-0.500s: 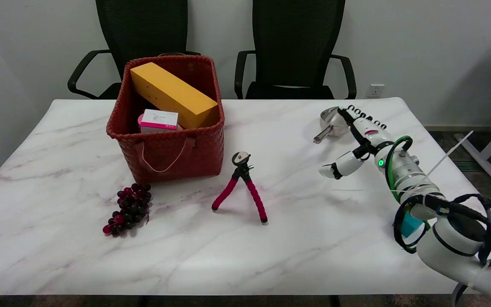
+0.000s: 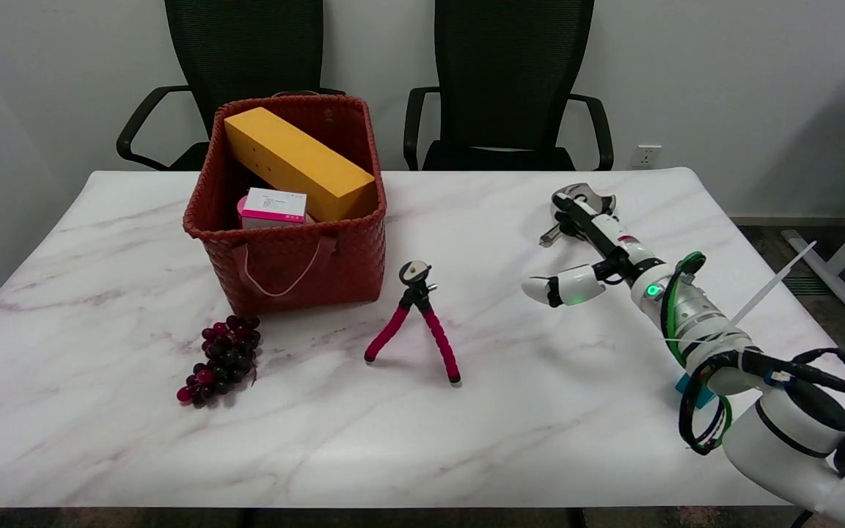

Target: Pick up the flexible tripod.

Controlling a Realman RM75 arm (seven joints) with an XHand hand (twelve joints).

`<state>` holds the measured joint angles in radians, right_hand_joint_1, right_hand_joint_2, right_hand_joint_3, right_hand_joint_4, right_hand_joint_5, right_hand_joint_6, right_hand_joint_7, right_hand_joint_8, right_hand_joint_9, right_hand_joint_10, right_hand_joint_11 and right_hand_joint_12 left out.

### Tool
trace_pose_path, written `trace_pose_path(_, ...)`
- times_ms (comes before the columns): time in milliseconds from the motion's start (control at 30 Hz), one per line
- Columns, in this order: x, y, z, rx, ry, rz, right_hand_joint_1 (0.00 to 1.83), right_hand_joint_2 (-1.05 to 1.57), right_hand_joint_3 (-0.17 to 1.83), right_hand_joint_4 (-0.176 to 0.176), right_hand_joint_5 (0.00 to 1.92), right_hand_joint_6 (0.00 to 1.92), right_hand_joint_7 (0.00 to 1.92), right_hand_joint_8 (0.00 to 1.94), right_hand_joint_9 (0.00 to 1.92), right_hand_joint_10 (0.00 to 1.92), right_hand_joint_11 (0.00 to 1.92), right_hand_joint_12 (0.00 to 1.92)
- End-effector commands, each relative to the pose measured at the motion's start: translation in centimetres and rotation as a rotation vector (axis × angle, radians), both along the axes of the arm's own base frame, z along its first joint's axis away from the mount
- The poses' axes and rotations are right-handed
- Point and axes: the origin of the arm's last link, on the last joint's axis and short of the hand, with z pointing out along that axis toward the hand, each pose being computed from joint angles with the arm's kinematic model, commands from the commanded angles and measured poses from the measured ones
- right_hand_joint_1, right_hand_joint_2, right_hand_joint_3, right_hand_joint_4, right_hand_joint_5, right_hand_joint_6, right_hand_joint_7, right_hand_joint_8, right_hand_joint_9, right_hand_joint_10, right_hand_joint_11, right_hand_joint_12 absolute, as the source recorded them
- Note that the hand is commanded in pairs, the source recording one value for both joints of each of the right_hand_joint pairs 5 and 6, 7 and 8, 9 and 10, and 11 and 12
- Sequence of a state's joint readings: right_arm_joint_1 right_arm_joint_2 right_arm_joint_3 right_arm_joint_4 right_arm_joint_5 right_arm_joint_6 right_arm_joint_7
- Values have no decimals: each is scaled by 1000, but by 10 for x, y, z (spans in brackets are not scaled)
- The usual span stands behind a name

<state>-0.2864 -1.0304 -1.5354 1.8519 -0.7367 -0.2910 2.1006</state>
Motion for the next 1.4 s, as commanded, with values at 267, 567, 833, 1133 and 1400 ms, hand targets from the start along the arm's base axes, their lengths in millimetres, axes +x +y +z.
trace_pose_path(267,-1,23,-18,160,-357,82,1134,264,855,0,58,58,181,181,194,194,0,0)
trace_pose_path(567,-1,26,-34,265,-415,101,1120,186,906,0,0,0,125,125,141,141,0,0)
trace_pose_path(833,-11,26,-56,328,-443,62,1102,144,958,0,0,0,65,65,79,79,0,0)
trace_pose_path(1133,-29,10,-78,370,-481,29,1089,143,922,0,0,0,0,0,39,39,0,0)
trace_pose_path(1400,-36,-5,-92,390,-497,24,1071,172,885,0,0,0,0,0,0,0,0,0)
